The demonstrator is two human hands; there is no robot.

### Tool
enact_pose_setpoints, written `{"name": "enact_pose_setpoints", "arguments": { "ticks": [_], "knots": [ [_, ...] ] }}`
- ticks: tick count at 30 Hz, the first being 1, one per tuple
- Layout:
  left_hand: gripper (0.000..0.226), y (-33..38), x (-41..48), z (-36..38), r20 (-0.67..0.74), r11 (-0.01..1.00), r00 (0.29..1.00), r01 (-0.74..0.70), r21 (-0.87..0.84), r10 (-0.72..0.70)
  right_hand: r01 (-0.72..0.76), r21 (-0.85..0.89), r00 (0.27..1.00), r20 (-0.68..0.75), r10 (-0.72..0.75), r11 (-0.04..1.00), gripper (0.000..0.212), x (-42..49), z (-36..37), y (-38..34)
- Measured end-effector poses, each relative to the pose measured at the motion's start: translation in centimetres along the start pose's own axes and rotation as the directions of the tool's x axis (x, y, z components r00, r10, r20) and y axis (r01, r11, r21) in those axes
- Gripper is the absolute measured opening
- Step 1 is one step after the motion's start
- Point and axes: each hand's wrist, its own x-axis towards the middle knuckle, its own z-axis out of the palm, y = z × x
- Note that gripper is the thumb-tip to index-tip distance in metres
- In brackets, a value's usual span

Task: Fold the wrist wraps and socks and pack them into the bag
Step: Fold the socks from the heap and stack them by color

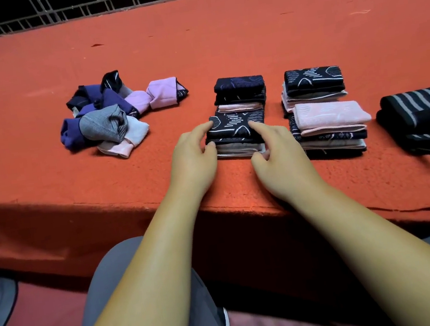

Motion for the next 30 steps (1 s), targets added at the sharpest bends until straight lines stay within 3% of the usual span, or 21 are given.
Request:
{"name": "enact_pose_setpoints", "arguments": {
  "ticks": [4,8,11,14,30],
  "knots": [
    [0.039,-0.7,0.0,-2.0,-0.049,0.996,0.995,0.085,0.005,-0.085,0.032,0.021,0.992,-0.121,-0.029,0.999,0.045,-1.0,0.2,-0.5],
    [0.034,-3.2,0.7,-5.4,-0.098,0.959,0.993,0.091,0.269,-0.066,0.127,0.026,0.985,-0.124,-0.122,0.992,0.015,-1.6,0.4,-1.6],
    [0.043,-5.8,1.3,-8.0,-0.145,0.869,0.971,0.236,0.435,-0.191,0.233,0.037,0.972,-0.007,-0.233,0.972,0.014,-2.0,0.9,-2.1],
    [0.052,-7.0,1.1,-9.1,-0.186,0.823,0.924,0.382,0.421,-0.334,0.297,0.010,0.948,0.116,-0.296,0.955,0.012,-2.3,1.3,-2.0],
    [0.072,-10.0,3.2,-9.7,-0.145,0.792,0.908,0.415,0.448,-0.394,0.290,0.007,0.944,0.164,-0.287,0.957,0.016,-2.2,1.2,-1.4]
  ]
}}
